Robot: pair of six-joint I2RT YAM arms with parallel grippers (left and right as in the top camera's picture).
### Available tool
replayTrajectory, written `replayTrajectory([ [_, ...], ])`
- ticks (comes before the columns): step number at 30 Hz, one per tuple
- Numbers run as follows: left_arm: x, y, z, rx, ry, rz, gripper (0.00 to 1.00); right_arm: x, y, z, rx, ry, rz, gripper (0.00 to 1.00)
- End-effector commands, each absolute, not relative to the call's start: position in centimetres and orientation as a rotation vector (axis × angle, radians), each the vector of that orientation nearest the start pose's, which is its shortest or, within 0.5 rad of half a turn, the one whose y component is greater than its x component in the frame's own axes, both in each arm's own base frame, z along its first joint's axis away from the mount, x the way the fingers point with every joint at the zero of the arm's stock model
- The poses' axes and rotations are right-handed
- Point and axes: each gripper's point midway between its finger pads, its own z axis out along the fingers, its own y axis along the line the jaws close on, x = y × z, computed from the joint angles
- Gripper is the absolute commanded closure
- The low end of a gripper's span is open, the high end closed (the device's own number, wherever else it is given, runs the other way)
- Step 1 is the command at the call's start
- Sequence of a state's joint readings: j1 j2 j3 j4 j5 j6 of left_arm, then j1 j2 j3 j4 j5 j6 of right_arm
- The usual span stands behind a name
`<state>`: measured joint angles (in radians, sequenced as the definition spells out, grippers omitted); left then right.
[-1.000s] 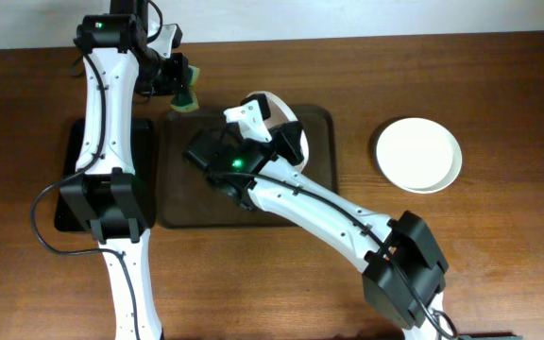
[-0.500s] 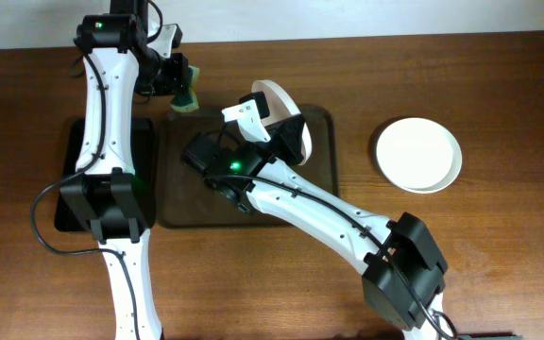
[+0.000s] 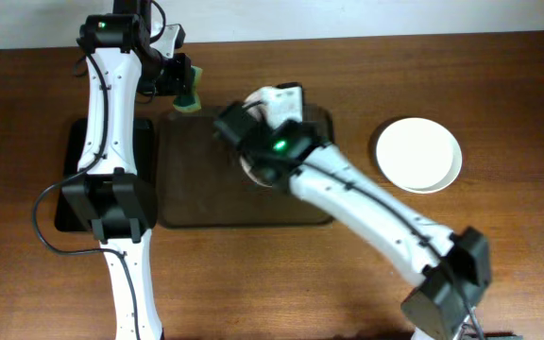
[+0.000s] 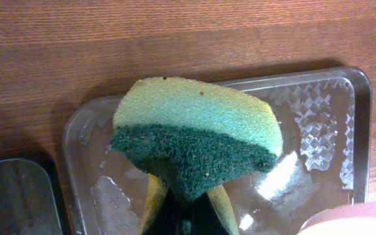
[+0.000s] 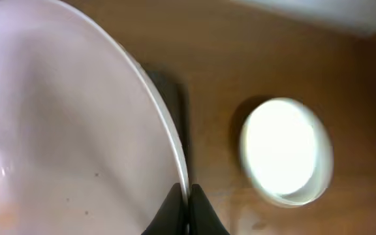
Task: Clean dirty plates on tray and stack at the side
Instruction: 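Lift the scrubbed plate with the right gripper and carry it right, then lower the plate onto the plate stack and open the right gripper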
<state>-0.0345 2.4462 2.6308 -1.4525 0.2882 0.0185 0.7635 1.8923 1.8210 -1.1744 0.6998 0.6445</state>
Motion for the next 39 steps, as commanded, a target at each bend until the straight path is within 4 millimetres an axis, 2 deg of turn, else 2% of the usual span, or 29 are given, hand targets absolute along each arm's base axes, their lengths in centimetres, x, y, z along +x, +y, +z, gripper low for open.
replayTrajectory([
  [1, 52.1, -7.3, 16.3, 0.144, 2.801, -0.419, 0.99, 38.1, 18.6, 22.1, 0.183, 2.628, 0.027, 0.96],
  [3, 52.1, -7.3, 16.3, 0.144, 2.801, -0.419, 0.99, 38.8, 16.5, 22.3, 0.249, 2.675, 0.145, 0.96],
  [5, 52.1, -7.3, 16.3, 0.144, 2.801, -0.419, 0.99, 39.7, 13.3, 21.9, 0.341, 2.714, 0.228, 0.96],
  [9, 52.1, -7.2, 16.3, 0.145, 2.801, -0.419, 0.99, 40.2, 4.1, 20.5, 0.621, 2.730, 0.146, 0.96],
  [12, 52.1, -7.2, 16.3, 0.144, 2.801, -0.419, 0.99, 39.4, -0.5, 18.8, 0.768, 2.744, 0.096, 0.96],
  [13, 52.2, -7.2, 16.3, 0.144, 2.801, -0.419, 0.99, 38.6, -2.8, 17.5, 0.850, 2.754, 0.071, 0.96],
  [15, 52.1, -7.3, 16.3, 0.144, 2.801, -0.419, 0.99, 37.6, -5.3, 15.5, 0.956, 2.761, 0.048, 0.96],
  [18, 52.2, -7.2, 16.3, 0.144, 2.801, -0.419, 0.99, 36.2, -7.9, 12.7, 1.073, 2.761, 0.025, 0.96],
  [22, 52.2, -7.2, 16.3, 0.144, 2.801, -0.419, 0.99, 34.6, -10.7, 9.9, 1.191, 2.741, -0.021, 0.96],
  [24, 52.2, -7.2, 16.3, 0.144, 2.801, -0.419, 0.99, 34.2, -11.9, 9.2, 1.230, 2.717, -0.036, 0.96],
  [27, 52.1, -7.3, 16.3, 0.144, 2.801, -0.419, 0.99, 34.6, -12.7, 8.7, 1.242, 2.681, -0.028, 0.96],
  [33, 52.1, -7.2, 16.3, 0.144, 2.801, -0.419, 0.99, 35.1, -11.9, 7.8, 1.210, 2.697, -0.024, 0.82],
  [38, 51.8, -7.1, 16.5, 0.139, 2.808, -0.420, 0.99, 35.4, -10.0, 7.6, 1.150, 2.745, 0.003, 0.67],
  [39, 51.5, -6.9, 16.8, 0.134, 2.814, -0.419, 0.99, 35.7, -9.1, 7.9, 1.075, 2.773, 0.054, 0.66],
])
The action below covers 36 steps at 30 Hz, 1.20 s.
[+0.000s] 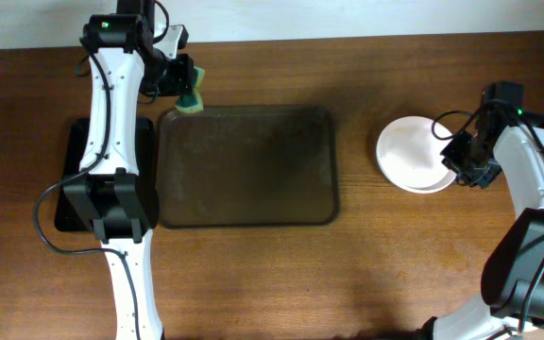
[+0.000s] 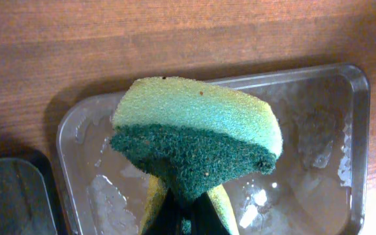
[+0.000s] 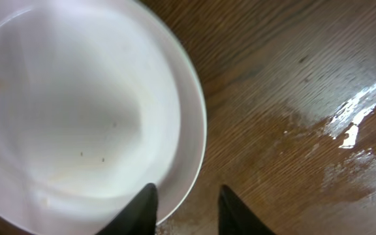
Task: Clean dirty plates on tray and stack at the side
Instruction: 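Lower the plate onto the plate stack and open the right gripper, then move the sponge left and drop it onto the small black tray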
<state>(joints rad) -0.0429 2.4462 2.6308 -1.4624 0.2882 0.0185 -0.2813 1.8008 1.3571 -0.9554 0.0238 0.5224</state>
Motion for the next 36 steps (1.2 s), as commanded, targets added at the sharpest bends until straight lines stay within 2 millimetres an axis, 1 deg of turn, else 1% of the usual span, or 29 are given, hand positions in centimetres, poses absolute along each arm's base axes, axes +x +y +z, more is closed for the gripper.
replayTrajectory([
  [1, 51.1, -6.3, 17.4, 0.118, 2.820, -0.416, 0.99, 36.0, -8.3, 8.7, 1.009, 2.787, 0.092, 0.62],
  [2, 50.6, -5.6, 18.0, 0.097, 2.828, -0.404, 0.99, 36.2, -7.8, 9.5, 0.986, 2.784, 0.099, 0.61],
  [4, 49.3, -3.4, 18.9, 0.020, 2.860, -0.348, 0.99, 36.8, -6.6, 11.7, 0.918, 2.760, 0.109, 0.59],
  [5, 48.2, -1.6, 19.5, -0.045, 2.887, -0.301, 0.99, 37.2, -5.8, 12.9, 0.874, 2.741, 0.119, 0.56],
  [6, 47.4, -0.6, 19.9, -0.076, 2.903, -0.280, 0.99, 37.5, -5.0, 13.8, 0.836, 2.728, 0.129, 0.52],
  [7, 47.0, 0.9, 20.7, -0.118, 2.891, -0.263, 0.99, 37.9, -3.7, 14.6, 0.782, 2.717, 0.144, 0.48],
  [9, 46.6, 2.5, 21.8, -0.162, 2.864, -0.254, 0.99, 38.2, -1.8, 15.1, 0.707, 2.721, 0.160, 0.44],
  [11, 45.8, 3.4, 22.5, -0.191, 2.859, -0.241, 0.99, 38.3, 0.0, 15.0, 0.644, 2.741, 0.170, 0.42],
  [13, 44.5, 4.1, 22.3, -0.212, 2.896, -0.185, 0.99, 38.4, 1.7, 15.0, 0.583, 2.749, 0.182, 0.40],
  [14, 43.2, 5.0, 21.7, -0.242, 2.941, -0.106, 0.99, 38.5, 2.6, 15.1, 0.550, 2.749, 0.189, 0.37],
  [15, 41.5, 6.6, 20.7, -0.361, 2.994, 0.047, 0.99, 38.8, 3.6, 15.2, 0.511, 2.745, 0.200, 0.35],
  [16, 40.4, 8.2, 19.9, -0.457, 3.014, 0.194, 0.99, 38.9, 4.2, 15.3, 0.490, 2.742, 0.206, 0.33],
  [17, 39.9, 9.6, 18.4, -0.533, 3.018, 0.329, 0.99, 39.1, 5.3, 15.4, 0.449, 2.735, 0.217, 0.30],
  [21, 41.7, 10.2, 12.7, -0.537, 2.994, 0.346, 0.99, 39.3, 7.0, 15.6, 0.386, 2.725, 0.225, 0.28],
  [23, 43.1, 10.5, 9.9, -0.541, 2.939, 0.334, 0.99, 39.2, 7.4, 15.6, 0.372, 2.728, 0.228, 0.27],
  [25, 44.2, 10.7, 8.0, -0.539, 2.889, 0.326, 0.99, 39.2, 7.5, 15.6, 0.369, 2.729, 0.229, 0.27],
  [26, 44.5, 10.7, 7.0, -0.540, 2.873, 0.323, 0.99, 39.2, 7.5, 15.6, 0.369, 2.729, 0.229, 0.27],
  [28, 44.6, 10.7, 5.5, -0.539, 2.857, 0.322, 0.90, 39.2, 7.5, 15.6, 0.369, 2.729, 0.229, 0.27],
  [30, 44.7, 10.7, 4.4, -0.539, 2.844, 0.320, 0.87, 39.2, 7.5, 15.6, 0.370, 2.730, 0.229, 0.27],
  [32, 44.5, 10.7, 3.6, -0.539, 2.844, 0.319, 0.81, 39.1, 7.5, 15.6, 0.370, 2.733, 0.228, 0.26],
  [33, 44.4, 10.7, 3.5, -0.539, 2.848, 0.320, 0.69, 39.1, 7.5, 15.6, 0.370, 2.735, 0.227, 0.26],
  [34, 44.4, 10.7, 3.5, -0.539, 2.848, 0.320, 0.54, 39.1, 7.5, 15.6, 0.370, 2.735, 0.227, 0.27],
  [35, 44.4, 10.7, 3.6, -0.539, 2.847, 0.319, 0.34, 39.1, 7.5, 15.6, 0.370, 2.735, 0.227, 0.26],
  [36, 44.4, 10.6, 3.6, -0.538, 2.846, 0.316, 0.19, 39.1, 7.5, 15.6, 0.370, 2.735, 0.227, 0.26],
])
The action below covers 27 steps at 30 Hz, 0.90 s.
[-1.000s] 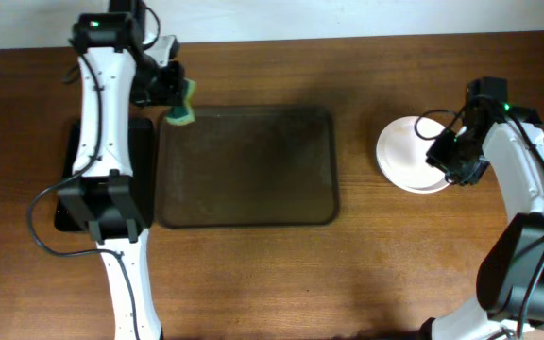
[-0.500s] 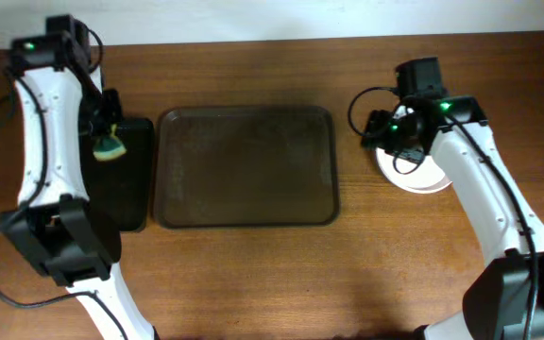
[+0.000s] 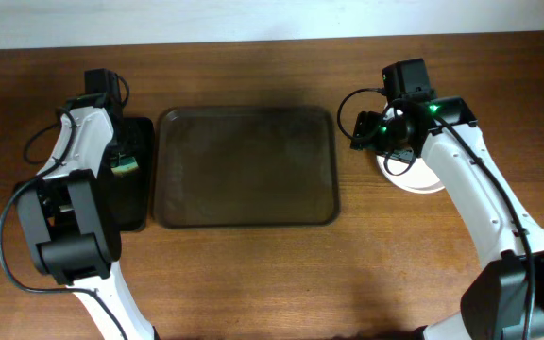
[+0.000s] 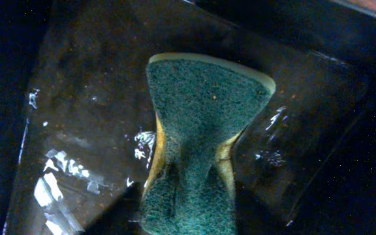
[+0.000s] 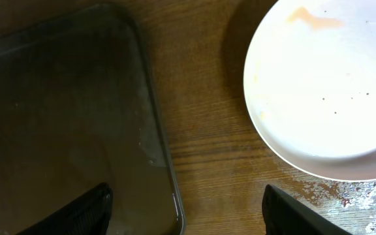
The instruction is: Clean dirty plates on tray and stack at the side
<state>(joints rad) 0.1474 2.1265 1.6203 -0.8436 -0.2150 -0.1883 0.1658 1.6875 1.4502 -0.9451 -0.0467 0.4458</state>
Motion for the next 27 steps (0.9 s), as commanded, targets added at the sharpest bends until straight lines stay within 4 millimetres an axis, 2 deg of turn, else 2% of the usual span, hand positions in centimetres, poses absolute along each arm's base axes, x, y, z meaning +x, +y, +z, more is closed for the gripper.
replayTrajectory([
  [1, 44.5, 10.5, 3.8, -0.537, 2.847, 0.302, 0.08, 39.1, 7.5, 15.6, 0.370, 2.735, 0.227, 0.26],
  [2, 44.8, 10.2, 4.3, -0.534, 2.845, 0.275, 0.03, 39.1, 7.5, 15.6, 0.370, 2.735, 0.227, 0.26],
  [4, 45.2, 10.0, 6.2, -0.531, 2.830, 0.249, 0.01, 39.0, 7.4, 16.0, 0.371, 2.733, 0.228, 0.23],
  [6, 45.7, 10.0, 9.3, -0.524, 2.799, 0.243, 0.01, 39.0, 7.4, 17.1, 0.369, 2.724, 0.230, 0.23],
  [8, 46.0, 10.0, 13.1, -0.517, 2.748, 0.237, 0.01, 39.2, 7.4, 19.6, 0.327, 2.687, 0.236, 0.18],
  [10, 46.2, 9.9, 17.3, -0.501, 2.674, 0.229, 0.01, 38.9, 7.1, 23.2, 0.279, 2.633, 0.226, 0.05],
  [11, 46.2, 9.9, 19.3, -0.498, 2.630, 0.225, 0.01, 38.6, 6.6, 24.8, 0.271, 2.609, 0.198, 0.02],
  [14, 45.7, 9.9, 22.5, -0.495, 2.557, 0.218, 0.01, 36.5, 4.6, 29.7, 0.294, 2.527, 0.091, 0.02],
  [17, 45.6, 9.8, 23.2, -0.493, 2.543, 0.216, 0.01, 33.7, 3.1, 34.7, 0.313, 2.411, 0.057, 0.02],
  [18, 45.5, 9.8, 23.2, -0.493, 2.544, 0.216, 0.01, 32.2, 2.6, 36.7, 0.316, 2.355, 0.062, 0.02],
  [21, 45.5, 9.8, 23.0, -0.493, 2.548, 0.216, 0.01, 28.0, 1.8, 40.5, 0.317, 2.225, 0.099, 0.02],
  [27, 45.5, 9.8, 23.0, -0.493, 2.549, 0.216, 0.01, 22.4, 0.9, 44.4, 0.311, 2.065, 0.154, 0.02],
])
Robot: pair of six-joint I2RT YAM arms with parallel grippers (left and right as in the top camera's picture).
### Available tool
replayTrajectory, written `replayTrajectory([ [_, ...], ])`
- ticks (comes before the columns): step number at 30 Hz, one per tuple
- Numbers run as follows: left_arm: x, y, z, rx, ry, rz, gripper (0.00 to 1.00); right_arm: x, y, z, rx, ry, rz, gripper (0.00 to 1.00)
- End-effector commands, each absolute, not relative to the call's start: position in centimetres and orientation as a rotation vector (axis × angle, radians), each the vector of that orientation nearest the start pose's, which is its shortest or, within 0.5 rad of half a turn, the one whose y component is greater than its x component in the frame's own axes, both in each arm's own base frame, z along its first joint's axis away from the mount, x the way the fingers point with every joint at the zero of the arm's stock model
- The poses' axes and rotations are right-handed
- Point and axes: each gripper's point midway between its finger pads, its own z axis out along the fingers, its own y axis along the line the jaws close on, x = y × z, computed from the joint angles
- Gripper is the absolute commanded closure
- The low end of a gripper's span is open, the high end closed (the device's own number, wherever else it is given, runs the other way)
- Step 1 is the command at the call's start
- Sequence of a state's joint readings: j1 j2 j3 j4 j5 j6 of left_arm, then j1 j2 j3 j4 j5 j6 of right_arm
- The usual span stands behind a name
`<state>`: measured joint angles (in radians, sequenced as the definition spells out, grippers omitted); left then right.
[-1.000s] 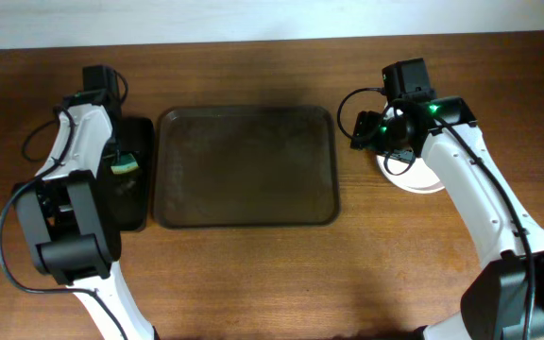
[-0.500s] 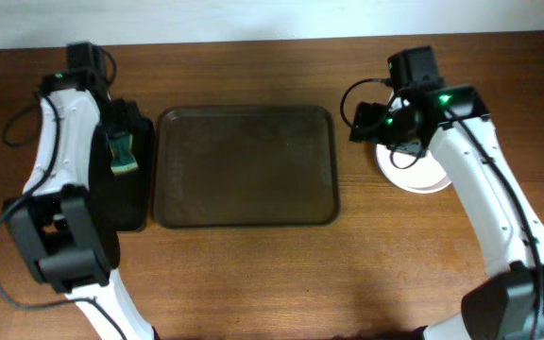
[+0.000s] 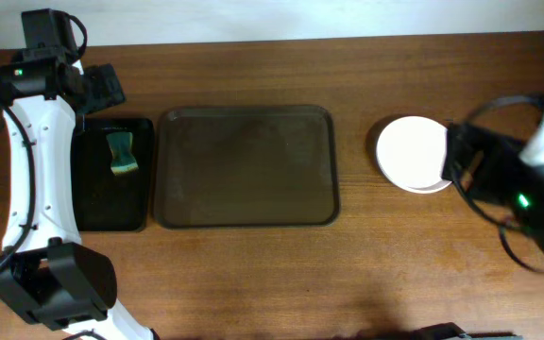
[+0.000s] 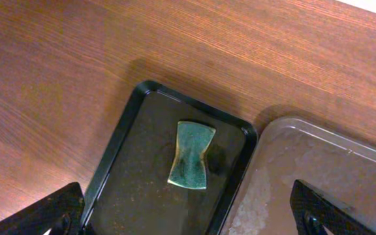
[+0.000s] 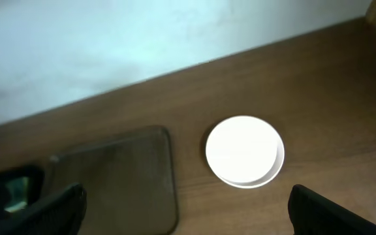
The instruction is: Clean dirty plates on tray and stack at the side
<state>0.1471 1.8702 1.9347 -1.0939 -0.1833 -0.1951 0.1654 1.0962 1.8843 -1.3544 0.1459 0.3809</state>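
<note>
The brown tray (image 3: 246, 165) lies in the middle with no plates on it. A stack of white plates (image 3: 414, 154) sits on the table to its right, also seen as the plates (image 5: 245, 151) from high up. The green sponge (image 3: 121, 151) lies loose in the black tray (image 3: 88, 203). My left gripper (image 4: 188, 219) hangs open high above the sponge (image 4: 192, 155), holding nothing. My right gripper (image 5: 191, 219) is open and empty, raised well back from the plates, and its arm (image 3: 522, 184) is blurred at the right edge.
Wet streaks mark the brown tray's near corner (image 4: 318, 176). The left arm (image 3: 31, 161) runs along the table's left side beside the black tray. A pale wall borders the table's far edge (image 5: 142, 39).
The left gripper, then pinched on the sponge down in the black tray, is now open and high above it, with the sponge left lying there. The right gripper has drawn far back to the right.
First my right gripper held a white plate over the brown tray while the left held the sponge at its back corner. Then the plate lay on the stack at the right, gripper open. Then the sponge was down in the black tray. Now both grippers are open and withdrawn.
</note>
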Motion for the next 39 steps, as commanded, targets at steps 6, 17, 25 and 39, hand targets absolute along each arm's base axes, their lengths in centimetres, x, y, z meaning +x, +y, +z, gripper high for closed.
replayTrajectory([
  [6, 45.5, 9.8, 23.0, -0.493, 2.548, 0.216, 0.01, 21.0, 0.7, 44.7, 0.311, 2.047, 0.159, 0.02],
  [17, 45.5, 9.8, 23.0, -0.493, 2.548, 0.216, 0.01, 22.1, -1.8, 41.8, 0.412, 1.985, 0.062, 0.02],
  [25, 45.5, 9.8, 23.0, -0.494, 2.548, 0.217, 0.01, 22.4, -1.8, 33.9, 0.219, 1.759, 0.024, 0.02],
  [39, 45.5, 9.8, 23.0, -0.494, 2.548, 0.217, 0.01, 23.1, -0.6, 22.6, 0.090, 1.540, 0.038, 0.02],
])
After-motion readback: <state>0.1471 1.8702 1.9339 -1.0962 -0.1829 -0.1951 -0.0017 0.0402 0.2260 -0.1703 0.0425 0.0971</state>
